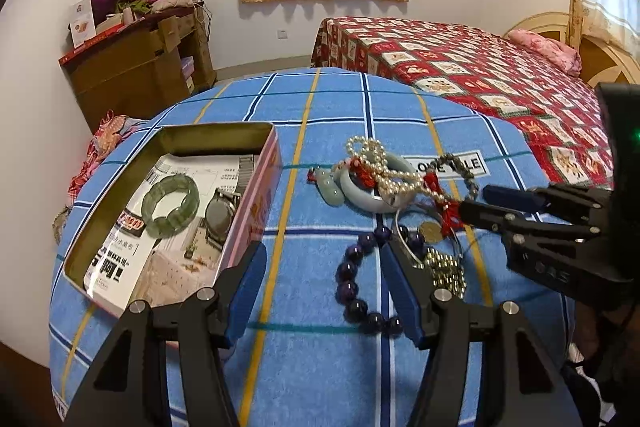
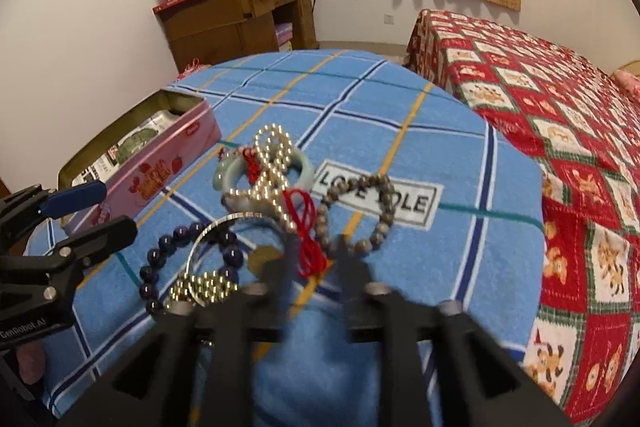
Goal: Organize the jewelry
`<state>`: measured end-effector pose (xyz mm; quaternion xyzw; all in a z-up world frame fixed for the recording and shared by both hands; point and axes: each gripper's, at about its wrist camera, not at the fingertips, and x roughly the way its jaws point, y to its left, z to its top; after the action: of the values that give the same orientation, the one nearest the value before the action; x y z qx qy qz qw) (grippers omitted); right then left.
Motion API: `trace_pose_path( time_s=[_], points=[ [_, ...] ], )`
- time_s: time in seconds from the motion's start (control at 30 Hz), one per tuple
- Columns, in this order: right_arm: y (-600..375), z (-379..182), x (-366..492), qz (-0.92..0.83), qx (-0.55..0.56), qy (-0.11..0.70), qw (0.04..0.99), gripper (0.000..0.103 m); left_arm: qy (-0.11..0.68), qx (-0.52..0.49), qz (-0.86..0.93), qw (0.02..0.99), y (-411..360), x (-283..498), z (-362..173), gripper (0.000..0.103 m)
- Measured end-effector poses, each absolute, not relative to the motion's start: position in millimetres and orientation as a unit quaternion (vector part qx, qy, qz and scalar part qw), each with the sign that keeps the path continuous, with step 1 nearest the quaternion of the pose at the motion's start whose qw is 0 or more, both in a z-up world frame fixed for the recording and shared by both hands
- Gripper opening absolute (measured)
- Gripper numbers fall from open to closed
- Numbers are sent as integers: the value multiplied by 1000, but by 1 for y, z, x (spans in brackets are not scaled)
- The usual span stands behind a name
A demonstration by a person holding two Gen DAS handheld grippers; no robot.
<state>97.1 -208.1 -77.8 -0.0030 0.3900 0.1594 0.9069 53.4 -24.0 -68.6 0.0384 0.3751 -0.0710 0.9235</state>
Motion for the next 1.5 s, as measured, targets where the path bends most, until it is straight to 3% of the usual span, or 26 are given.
trace_pose_path(
  time_s=[0.37,0.47,0.57,0.6,0.63,1.1,1.5],
  points=[
    [-156,-76,97,214,-39,406,888,46,370,24,-45,927,-10,50,-68,61],
    [-142,-85,107,211,-59,431,876,36,375,16,-42,926,-5,52,-70,60],
    [-138,-92,113,207,-65,441,871,33,375,13,-46,926,-3,50,-70,60],
    [-139,-92,112,209,-62,441,871,28,374,14,-46,926,-3,49,-69,60],
    [-140,-91,109,212,-62,435,873,15,372,15,-47,927,-2,49,-69,60],
    [-182,-63,78,224,30,359,905,12,371,28,-64,926,-17,44,-70,60],
    [-197,-84,79,177,-3,396,901,9,399,81,-109,907,-53,56,-87,60]
  ],
)
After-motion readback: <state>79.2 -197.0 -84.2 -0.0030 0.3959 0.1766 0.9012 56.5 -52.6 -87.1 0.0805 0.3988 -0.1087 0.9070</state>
